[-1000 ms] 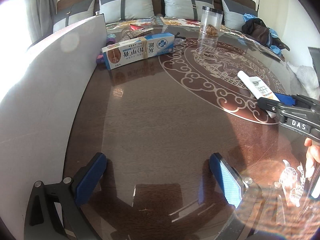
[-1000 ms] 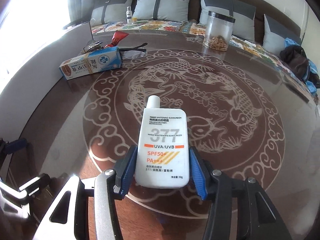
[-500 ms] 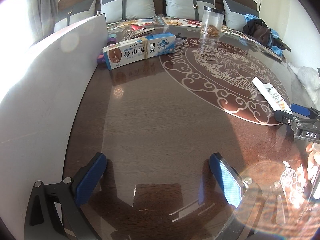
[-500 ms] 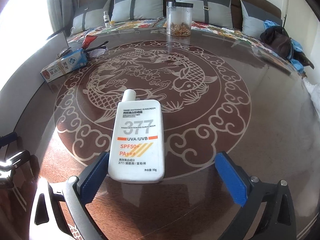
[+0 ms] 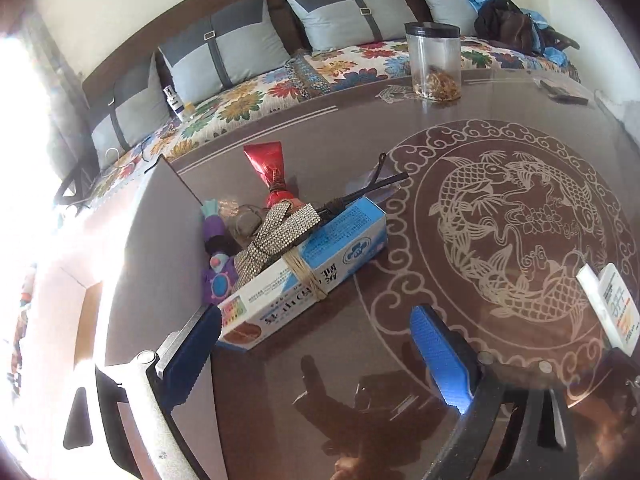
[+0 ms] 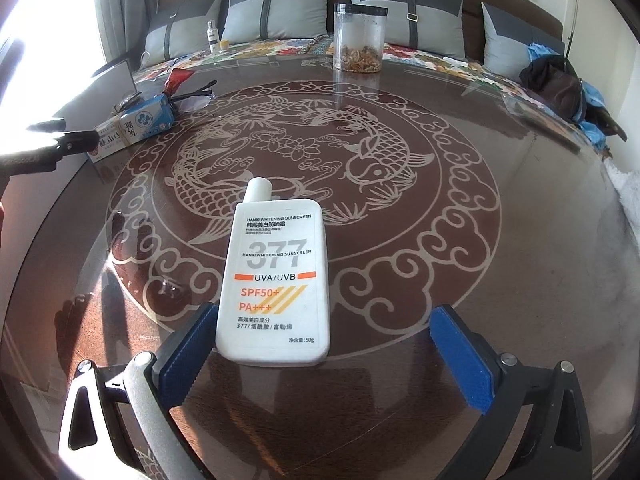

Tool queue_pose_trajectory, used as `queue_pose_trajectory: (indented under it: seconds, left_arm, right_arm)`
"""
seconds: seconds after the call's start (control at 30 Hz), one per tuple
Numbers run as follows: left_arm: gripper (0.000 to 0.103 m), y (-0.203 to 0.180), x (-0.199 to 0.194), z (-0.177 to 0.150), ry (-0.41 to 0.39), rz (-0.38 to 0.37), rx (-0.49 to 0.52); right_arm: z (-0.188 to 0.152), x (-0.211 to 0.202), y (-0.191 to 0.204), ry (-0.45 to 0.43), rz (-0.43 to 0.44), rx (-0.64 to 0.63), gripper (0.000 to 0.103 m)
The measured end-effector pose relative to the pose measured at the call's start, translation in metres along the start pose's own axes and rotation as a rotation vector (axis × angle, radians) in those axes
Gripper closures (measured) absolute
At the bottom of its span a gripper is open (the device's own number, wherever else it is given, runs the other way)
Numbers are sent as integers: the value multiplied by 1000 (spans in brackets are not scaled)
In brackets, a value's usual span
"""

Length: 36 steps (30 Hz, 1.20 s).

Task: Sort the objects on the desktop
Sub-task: 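Move the right tool to the white sunscreen bottle while the left tool reaches the ointment box, then close the left tool on the ointment box while the right tool grips the sunscreen bottle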

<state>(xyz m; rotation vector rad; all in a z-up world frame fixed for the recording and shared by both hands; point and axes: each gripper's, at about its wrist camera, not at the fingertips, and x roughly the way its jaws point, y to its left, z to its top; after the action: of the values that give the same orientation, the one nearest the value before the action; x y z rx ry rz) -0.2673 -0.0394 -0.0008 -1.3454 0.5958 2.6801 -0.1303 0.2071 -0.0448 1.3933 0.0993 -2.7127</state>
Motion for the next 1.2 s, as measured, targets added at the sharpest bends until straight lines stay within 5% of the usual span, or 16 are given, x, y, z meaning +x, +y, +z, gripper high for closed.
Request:
queue_pose_trajectory:
  seconds: [0.1, 0.2, 0.3, 0.37, 0.53, 0.6, 0.77, 0.87, 0.93, 1.07, 1.2]
  left_arm:
    - [7, -5, 22, 15, 2, 79, 90]
    - [7, 2, 46, 21, 25, 112, 71]
    - [7, 10, 55, 19, 54, 28, 6]
    - [6, 10, 51, 14, 83, -108, -47]
    - [6, -17, 10, -9, 59, -330, 35]
    - [5, -27, 0, -15, 54, -335, 61]
    - [4, -34, 14, -21, 102, -214, 50]
    - [1, -20, 25, -25, 113, -260, -46]
    - [5, -14, 28, -25, 110, -296, -123]
    - [58, -19, 16, -30, 81, -275, -151]
    - [62, -31, -11, -62, 73, -267, -172]
  right_arm:
    - [0, 0, 0, 0, 0, 0, 0]
    - [0, 0, 0, 0, 0, 0, 0]
    - [0, 0, 0, 0, 0, 0, 0]
    - [0, 0, 0, 0, 1, 0, 0]
    - [0, 1, 0, 0, 0, 0, 0]
    - [0, 1, -1, 0, 0, 0, 0]
    - [0, 1, 0, 0, 0, 0, 0]
    - [0, 1, -1, 0, 0, 0, 0]
    - [0, 1, -1, 0, 0, 0, 0]
    - [0, 1, -1, 0, 0, 0, 0]
    - [0, 1, -1, 0, 0, 0, 0]
